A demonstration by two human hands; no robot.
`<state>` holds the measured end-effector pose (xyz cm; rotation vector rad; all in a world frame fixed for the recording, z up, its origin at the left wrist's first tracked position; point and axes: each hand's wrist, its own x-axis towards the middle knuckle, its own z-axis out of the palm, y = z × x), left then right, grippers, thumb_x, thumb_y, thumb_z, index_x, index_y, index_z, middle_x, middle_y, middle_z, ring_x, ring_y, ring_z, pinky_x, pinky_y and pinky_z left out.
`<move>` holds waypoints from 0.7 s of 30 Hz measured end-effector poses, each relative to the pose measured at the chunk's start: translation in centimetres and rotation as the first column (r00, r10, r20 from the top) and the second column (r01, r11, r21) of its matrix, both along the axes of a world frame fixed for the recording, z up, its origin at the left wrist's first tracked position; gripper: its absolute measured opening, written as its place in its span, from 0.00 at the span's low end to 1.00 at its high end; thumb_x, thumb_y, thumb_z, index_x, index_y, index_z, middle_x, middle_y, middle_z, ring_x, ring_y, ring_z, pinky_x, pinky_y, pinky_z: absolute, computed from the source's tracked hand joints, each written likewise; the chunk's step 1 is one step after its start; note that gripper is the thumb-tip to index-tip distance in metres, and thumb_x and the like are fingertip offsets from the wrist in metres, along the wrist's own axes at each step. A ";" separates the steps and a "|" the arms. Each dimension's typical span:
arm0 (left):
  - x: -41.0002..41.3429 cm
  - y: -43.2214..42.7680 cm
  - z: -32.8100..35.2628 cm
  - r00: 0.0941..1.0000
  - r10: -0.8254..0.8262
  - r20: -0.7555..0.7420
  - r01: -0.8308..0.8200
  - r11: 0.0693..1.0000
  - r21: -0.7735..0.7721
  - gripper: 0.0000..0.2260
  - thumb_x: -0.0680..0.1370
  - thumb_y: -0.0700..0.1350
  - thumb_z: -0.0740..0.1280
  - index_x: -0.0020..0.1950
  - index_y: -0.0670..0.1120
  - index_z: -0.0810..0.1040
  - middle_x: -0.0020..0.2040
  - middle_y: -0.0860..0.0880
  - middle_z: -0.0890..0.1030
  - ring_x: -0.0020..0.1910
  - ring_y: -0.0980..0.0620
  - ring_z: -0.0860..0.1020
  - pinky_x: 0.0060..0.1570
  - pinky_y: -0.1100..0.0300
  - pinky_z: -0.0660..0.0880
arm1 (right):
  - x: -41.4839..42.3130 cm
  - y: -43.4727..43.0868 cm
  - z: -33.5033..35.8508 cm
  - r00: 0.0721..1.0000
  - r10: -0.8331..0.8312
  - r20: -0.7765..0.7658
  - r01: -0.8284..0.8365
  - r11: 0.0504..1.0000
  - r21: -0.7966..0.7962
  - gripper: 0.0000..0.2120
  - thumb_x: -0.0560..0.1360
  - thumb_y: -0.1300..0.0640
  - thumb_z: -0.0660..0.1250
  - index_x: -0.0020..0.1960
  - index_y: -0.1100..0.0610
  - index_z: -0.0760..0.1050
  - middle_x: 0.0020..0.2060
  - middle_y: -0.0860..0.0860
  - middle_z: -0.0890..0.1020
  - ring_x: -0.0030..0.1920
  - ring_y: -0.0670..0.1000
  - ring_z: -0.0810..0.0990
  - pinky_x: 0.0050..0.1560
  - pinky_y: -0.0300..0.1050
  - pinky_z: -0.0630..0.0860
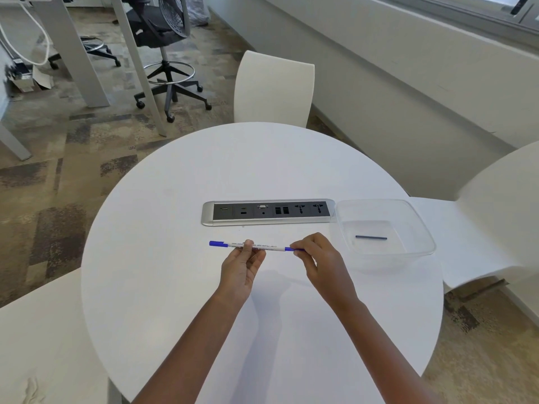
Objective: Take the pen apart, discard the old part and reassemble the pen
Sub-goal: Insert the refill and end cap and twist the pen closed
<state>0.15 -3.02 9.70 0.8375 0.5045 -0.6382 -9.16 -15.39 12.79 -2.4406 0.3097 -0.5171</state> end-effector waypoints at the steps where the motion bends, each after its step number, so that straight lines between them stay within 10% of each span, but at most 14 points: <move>1: 0.0 0.0 0.0 1.000 0.000 0.003 0.000 1.000 -0.002 0.07 0.79 0.37 0.62 0.41 0.38 0.75 0.38 0.43 0.77 0.25 0.56 0.81 0.38 0.62 0.79 | 0.0 0.1 -0.1 1.000 -0.008 0.009 0.008 1.000 0.019 0.05 0.73 0.67 0.65 0.47 0.63 0.79 0.39 0.59 0.79 0.38 0.53 0.77 0.39 0.35 0.70; 5: -0.1 0.0 0.2 1.000 -0.011 0.010 0.011 1.000 0.000 0.07 0.79 0.36 0.62 0.41 0.37 0.75 0.36 0.44 0.77 0.25 0.56 0.81 0.29 0.65 0.80 | 0.2 0.2 -0.4 0.997 -0.067 -0.042 0.075 0.967 0.245 0.05 0.74 0.64 0.64 0.45 0.60 0.79 0.36 0.56 0.81 0.37 0.56 0.79 0.41 0.47 0.76; 13: 0.1 0.0 0.3 1.000 0.016 -0.005 -0.016 1.000 0.013 0.07 0.78 0.37 0.63 0.41 0.37 0.76 0.33 0.43 0.79 0.24 0.55 0.81 0.42 0.59 0.79 | 0.1 0.2 -0.9 0.990 -0.122 -0.066 0.137 0.937 0.322 0.07 0.72 0.66 0.66 0.49 0.59 0.76 0.38 0.49 0.79 0.36 0.42 0.78 0.38 0.23 0.71; 21: 0.0 0.0 0.4 1.000 0.002 0.027 -0.001 1.000 -0.011 0.07 0.78 0.36 0.62 0.41 0.38 0.76 0.28 0.46 0.81 0.25 0.56 0.81 0.29 0.65 0.80 | 0.1 0.2 -0.7 0.988 -0.123 -0.096 0.150 0.923 0.355 0.05 0.76 0.59 0.63 0.44 0.58 0.77 0.36 0.54 0.80 0.39 0.54 0.79 0.42 0.49 0.77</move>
